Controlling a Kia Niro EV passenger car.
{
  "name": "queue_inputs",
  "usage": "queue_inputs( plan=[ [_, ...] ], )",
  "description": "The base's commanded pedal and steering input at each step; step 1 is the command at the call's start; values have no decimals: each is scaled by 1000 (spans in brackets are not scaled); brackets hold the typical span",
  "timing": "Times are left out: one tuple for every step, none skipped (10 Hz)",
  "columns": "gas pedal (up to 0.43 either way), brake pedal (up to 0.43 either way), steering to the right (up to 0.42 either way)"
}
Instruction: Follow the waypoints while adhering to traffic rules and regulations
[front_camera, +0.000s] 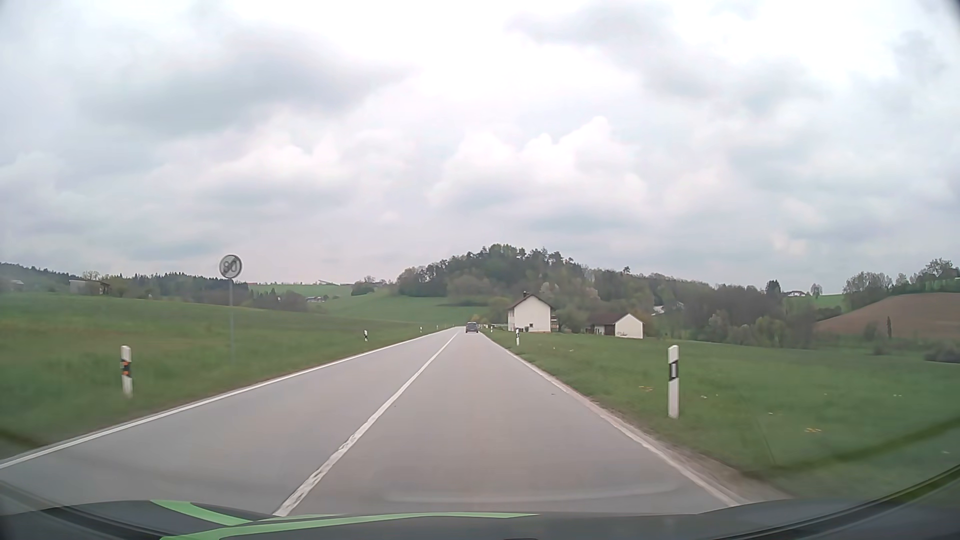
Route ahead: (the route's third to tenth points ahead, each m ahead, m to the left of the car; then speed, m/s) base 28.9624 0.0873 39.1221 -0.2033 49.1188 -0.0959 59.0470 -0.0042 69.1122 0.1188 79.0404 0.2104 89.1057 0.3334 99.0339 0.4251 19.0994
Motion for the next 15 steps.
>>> queue_inputs(
  plan=[
    [220, 0, -5],
    [220, 0, -5],
    [220, 0, -5],
    [220, 0, -5],
    [220, 0, -5],
    [220, 0, -6],
    [220, 0, -7],
    [220, 0, -7],
    [220, 0, -7],
    [220, 0, -7],
    [220, 0, -7],
    [209, 0, -6],
    [209, 0, -5],
    [209, 0, -5],
    [209, 0, -4]
  ],
)
